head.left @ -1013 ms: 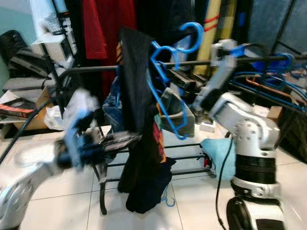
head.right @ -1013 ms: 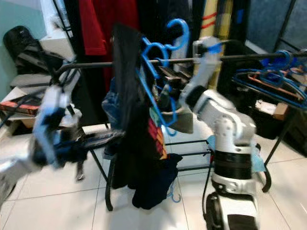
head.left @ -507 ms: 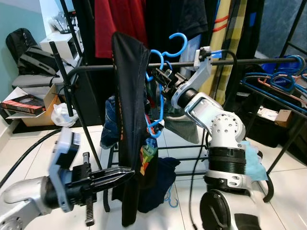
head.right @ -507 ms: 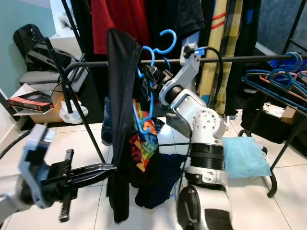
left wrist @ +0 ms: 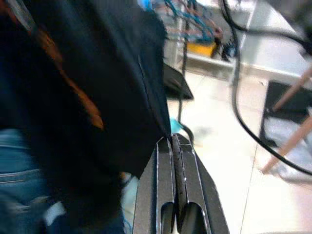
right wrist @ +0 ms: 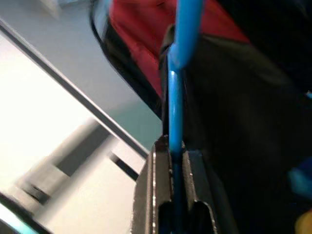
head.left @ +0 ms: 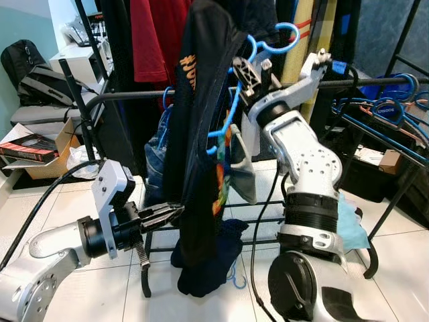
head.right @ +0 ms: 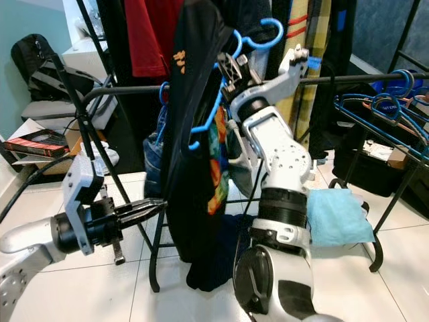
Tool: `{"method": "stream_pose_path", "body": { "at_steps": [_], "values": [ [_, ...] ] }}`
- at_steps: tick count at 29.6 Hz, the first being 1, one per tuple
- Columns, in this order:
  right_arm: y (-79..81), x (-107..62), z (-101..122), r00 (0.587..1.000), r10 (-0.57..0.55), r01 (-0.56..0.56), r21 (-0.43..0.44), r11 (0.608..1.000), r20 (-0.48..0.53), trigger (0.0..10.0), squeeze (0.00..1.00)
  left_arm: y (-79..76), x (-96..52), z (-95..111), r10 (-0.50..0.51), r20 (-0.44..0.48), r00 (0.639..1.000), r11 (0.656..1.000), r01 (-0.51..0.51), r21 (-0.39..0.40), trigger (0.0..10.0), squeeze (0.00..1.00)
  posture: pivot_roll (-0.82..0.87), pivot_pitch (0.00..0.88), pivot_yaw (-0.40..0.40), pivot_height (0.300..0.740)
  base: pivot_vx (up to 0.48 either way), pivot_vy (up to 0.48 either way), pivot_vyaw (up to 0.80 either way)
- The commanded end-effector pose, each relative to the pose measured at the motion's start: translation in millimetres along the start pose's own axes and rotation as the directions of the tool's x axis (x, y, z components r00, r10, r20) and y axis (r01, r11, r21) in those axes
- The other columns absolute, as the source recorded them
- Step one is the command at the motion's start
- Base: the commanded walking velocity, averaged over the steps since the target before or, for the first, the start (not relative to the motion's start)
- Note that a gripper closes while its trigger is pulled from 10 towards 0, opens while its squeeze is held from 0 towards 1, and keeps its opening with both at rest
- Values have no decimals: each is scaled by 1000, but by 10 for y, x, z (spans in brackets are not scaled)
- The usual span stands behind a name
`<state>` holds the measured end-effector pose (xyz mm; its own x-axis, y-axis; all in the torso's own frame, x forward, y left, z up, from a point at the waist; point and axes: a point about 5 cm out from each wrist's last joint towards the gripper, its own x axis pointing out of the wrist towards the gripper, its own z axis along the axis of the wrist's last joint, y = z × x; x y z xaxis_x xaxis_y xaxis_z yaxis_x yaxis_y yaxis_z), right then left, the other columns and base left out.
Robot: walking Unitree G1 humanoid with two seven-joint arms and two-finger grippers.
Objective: Hang hanger
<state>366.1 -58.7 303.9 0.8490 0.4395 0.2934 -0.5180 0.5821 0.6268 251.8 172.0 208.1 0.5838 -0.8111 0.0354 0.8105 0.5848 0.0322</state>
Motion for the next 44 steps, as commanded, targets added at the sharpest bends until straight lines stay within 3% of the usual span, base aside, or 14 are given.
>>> {"method": "stream_pose_path", "body": {
  "at_steps": [1, 4, 10, 18, 19, 21, 24, 29, 33, 34, 35, 38, 41, 44],
  "values": [
    [37, 22, -146, 999, -7, 3, -85, 996, -43, 10000, 0, 78, -11, 37, 54, 33, 998, 999, -53, -8, 10000, 0, -21, 0, 6, 740, 0, 0, 0],
    [52, 31, -224, 998, -23, 15, -148, 989, -53, 10000, 0, 113, 25, 119, 58, 85, 995, 998, -58, -3, 10000, 0, -20, 0, 6, 740, 0, 0, 0],
    [50, 37, -223, 998, -25, 16, -141, 990, -61, 10000, 0, 110, 37, 156, 52, 109, 993, 999, -51, -9, 10000, 0, -20, 0, 6, 740, 0, 0, 0],
    [82, 9, -354, 982, 28, -66, -202, 977, -184, 10000, 0, 66, 59, 116, 32, 99, 995, 999, -29, -31, 10000, 0, -26, 0, 6, 740, 0, 0, 0],
    [85, -16, -328, 979, 58, -102, -221, 970, -198, 10000, 0, 0, 38, 88, -35, 91, 995, 996, 42, -74, 10000, 1000, -30, 0, 10, 740, 0, 0, 0],
    [88, -49, -277, 974, 102, -150, -243, 958, -202, 10000, 0, -84, 1, 70, -125, 82, 989, 982, 135, -129, 10000, 1000, -32, 0, 12, 740, 0, 0, 0],
    [93, -61, -256, 972, 121, -171, -250, 953, -203, 10000, 0, -105, -18, 75, -150, 80, 985, 978, 160, -133, 10000, 1000, -32, 0, 12, 740, 0, 0, 0],
    [172, -212, -162, 903, 306, -389, -269, 881, -302, 10000, 0, 52, -188, 68, -100, -1, 995, 992, 100, -84, 10000, 1000, -34, 0, 13, 740, 0, 0, 0],
    [156, -381, -38, 837, 395, -509, -273, 817, -379, 10000, 0, 148, -342, 142, -73, -34, 997, 997, 72, -39, 10000, 1000, -35, 0, 13, 740, 0, 0, 0],
    [131, -493, 33, 798, 427, -566, -285, 774, -425, 10000, 0, 205, -399, 193, -45, -38, 998, 999, 44, -13, 10000, 1000, -32, 0, 10, 740, 0, 0, 0],
    [131, -493, 33, 798, 427, -566, -285, 774, -425, 10000, 0, 205, -399, 193, -45, -38, 998, 999, 44, -13, 10000, 1000, -32, 0, 10, 740, 0, 0, 0],
    [65, -737, 149, 718, 461, -662, -306, 685, -522, 10000, 0, 290, -489, 300, -1, -32, 999, 999, 2, 32, 10000, 1000, -36, 0, 10, 740, 0, 0, 0],
    [25, -848, 203, 686, 460, -692, -310, 652, -564, 10000, 0, 321, -517, 345, 19, -28, 999, 998, -17, 60, 10000, 1000, -38, 0, 12, 740, 0, 0, 0],
    [-63, -1170, 307, 572, 430, -777, -295, 556, -699, 10000, 0, 394, -550, 491, 50, 1, 999, 992, -49, 118, 10000, 1000, -46, 0, 16, 740, 0, 0, 0]
  ]
}}
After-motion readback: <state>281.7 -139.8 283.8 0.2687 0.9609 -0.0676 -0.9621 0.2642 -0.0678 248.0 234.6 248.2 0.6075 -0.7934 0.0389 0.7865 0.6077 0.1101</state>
